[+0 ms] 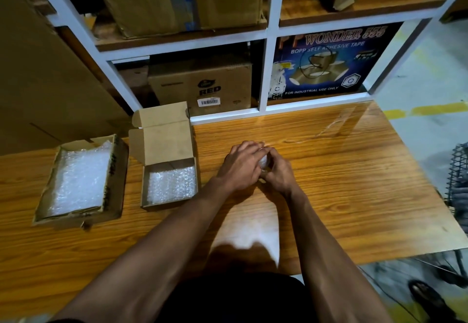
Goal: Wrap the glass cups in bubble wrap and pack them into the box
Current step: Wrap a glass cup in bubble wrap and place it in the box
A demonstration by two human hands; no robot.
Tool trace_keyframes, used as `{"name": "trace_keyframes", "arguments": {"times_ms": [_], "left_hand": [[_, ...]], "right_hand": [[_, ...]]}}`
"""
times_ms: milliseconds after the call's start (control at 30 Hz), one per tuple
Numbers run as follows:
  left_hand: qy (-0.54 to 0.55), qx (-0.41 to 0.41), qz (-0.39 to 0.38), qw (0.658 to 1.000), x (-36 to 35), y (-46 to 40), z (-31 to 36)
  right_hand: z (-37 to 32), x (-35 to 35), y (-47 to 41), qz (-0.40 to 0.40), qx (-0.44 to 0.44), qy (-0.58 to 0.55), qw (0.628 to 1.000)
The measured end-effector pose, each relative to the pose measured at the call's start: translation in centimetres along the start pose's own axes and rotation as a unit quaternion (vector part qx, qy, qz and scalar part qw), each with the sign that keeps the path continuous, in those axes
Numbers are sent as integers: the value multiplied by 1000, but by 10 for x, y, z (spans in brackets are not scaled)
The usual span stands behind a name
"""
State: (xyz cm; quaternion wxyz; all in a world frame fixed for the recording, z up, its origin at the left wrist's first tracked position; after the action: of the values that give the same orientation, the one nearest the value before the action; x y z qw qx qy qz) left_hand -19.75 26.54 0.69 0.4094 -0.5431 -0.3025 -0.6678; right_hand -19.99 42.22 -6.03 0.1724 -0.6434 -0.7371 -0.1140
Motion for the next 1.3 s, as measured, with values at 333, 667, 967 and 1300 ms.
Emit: {"name": "trace_keyframes", "arguments": {"times_ms": [333, 667, 967, 1300], "left_hand": [[-120, 24, -86, 989, -24, 13, 1], [-79, 89, -33, 992, -19, 26, -3], [22, 117, -15, 993, -14, 45, -44], [198, 238, 75, 948, 8, 67, -55]], "right_hand": [[7, 3, -2, -30, 2, -8, 1000], [9, 2, -3, -29, 7, -36, 999], [-6, -8, -4, -43, 1, -32, 999], [-31, -21, -7, -35, -3, -3, 999]]}}
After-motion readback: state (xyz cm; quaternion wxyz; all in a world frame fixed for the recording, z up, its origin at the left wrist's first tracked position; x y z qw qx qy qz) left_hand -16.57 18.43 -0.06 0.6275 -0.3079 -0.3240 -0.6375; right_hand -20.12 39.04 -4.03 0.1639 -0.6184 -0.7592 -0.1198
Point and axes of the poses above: each hand's wrist, its own y-axis away from the middle knuckle, its own x-axis out of the back of the hand, z = x × y, the point moved 2 cm from there along -y, towards the middle knuckle, and after that the axes turned 7 degrees about -y, right-handed, at the moved point
